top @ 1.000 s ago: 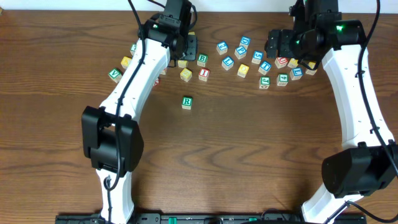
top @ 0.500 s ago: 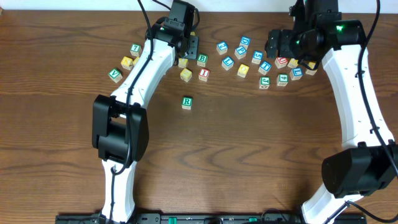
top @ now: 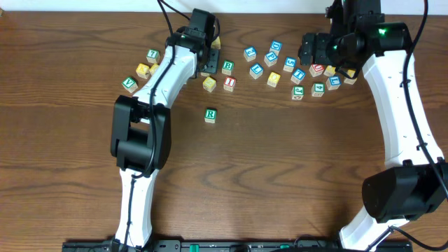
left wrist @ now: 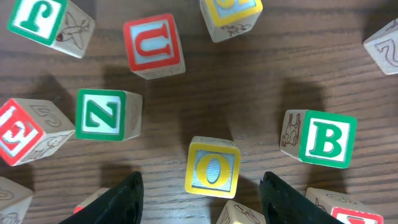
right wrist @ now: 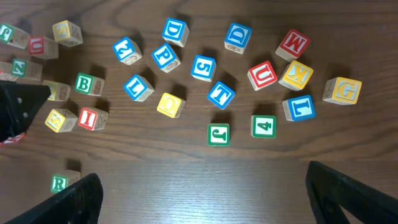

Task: Spell out ROBOT
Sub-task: 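Lower the left gripper onto the yellow O block and close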

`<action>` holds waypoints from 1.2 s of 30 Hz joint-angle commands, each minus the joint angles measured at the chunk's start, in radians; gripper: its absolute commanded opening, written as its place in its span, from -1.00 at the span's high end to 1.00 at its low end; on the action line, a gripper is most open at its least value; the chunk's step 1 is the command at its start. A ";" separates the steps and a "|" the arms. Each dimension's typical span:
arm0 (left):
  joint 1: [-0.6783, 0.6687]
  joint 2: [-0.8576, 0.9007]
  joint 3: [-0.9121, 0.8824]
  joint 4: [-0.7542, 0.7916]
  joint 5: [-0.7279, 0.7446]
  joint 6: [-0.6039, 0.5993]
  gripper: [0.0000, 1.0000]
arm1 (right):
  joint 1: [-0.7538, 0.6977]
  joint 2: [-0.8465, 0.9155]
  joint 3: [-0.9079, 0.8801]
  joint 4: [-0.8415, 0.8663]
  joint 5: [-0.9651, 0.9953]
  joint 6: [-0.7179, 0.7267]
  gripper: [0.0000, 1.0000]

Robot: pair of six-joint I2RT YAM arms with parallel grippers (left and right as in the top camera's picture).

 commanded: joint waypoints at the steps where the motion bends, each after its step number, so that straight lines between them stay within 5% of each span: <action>1: 0.000 0.020 -0.010 0.010 -0.005 0.017 -0.19 | -0.001 0.002 0.018 -0.001 0.008 0.011 -0.98; 31: -0.005 0.092 -0.010 0.033 -0.005 0.017 -0.17 | 0.001 0.002 0.018 -0.001 0.008 0.010 -0.98; 36: -0.006 0.110 -0.010 0.033 -0.006 0.016 0.11 | 0.002 0.002 0.018 -0.002 0.008 0.010 -0.99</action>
